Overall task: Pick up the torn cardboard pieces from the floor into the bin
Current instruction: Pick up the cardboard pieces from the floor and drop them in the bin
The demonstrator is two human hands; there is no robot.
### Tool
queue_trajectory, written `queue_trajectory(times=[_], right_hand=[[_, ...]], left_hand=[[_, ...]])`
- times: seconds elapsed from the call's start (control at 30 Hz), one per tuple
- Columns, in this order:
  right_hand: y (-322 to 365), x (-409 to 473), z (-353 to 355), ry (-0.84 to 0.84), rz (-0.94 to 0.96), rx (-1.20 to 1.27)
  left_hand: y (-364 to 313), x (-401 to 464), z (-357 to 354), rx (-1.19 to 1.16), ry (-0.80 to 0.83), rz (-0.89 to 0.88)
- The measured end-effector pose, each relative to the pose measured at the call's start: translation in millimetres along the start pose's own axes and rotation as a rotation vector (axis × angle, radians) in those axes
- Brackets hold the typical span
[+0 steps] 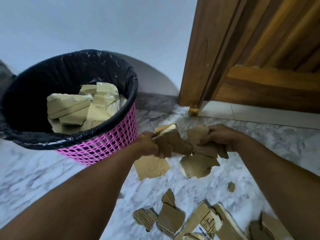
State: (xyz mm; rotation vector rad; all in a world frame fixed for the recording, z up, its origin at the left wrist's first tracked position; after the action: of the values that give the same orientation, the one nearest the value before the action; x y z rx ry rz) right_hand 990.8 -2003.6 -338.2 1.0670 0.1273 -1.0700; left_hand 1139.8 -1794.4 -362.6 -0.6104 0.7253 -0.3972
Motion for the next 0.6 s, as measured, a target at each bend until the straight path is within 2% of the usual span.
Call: queue_trajectory(times=[0.13,0.27,0.33,0.47,0.6], right_hand=[[51,-31,51,-0.094,0.056,-0.053],[96,-53,85,-0.189,0.061,0.17],[121,-64,89,-0.178,0.12,0.278],[181,-107,71,-0.131,0.207,0.36],[236,-130,31,-0.145,0.276,0.377]], left_hand=[[-64,-22,43,-0.014,-0.041,-0.052],[-115,-49,100,-0.063,-0.14,-0.092],[-126,-63,127,-0.128,-0.121,-0.08],[-122,-93,185,-0.198,-0.079,-0.021],[-91,-109,250,-0.202,-0.26,0.02]])
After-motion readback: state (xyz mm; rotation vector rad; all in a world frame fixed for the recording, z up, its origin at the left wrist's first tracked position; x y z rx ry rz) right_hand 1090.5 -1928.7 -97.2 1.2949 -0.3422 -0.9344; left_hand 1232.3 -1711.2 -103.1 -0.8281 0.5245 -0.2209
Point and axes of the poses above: each hand's wrist, its own x-axis towards the middle knuckle, its own z-axis out of the back of the hand, y = z × x, the point moved 4 cm from there along x, towards the middle knuckle, and after that the axes turned 13 degrees about -y, right-handed, at the moved point
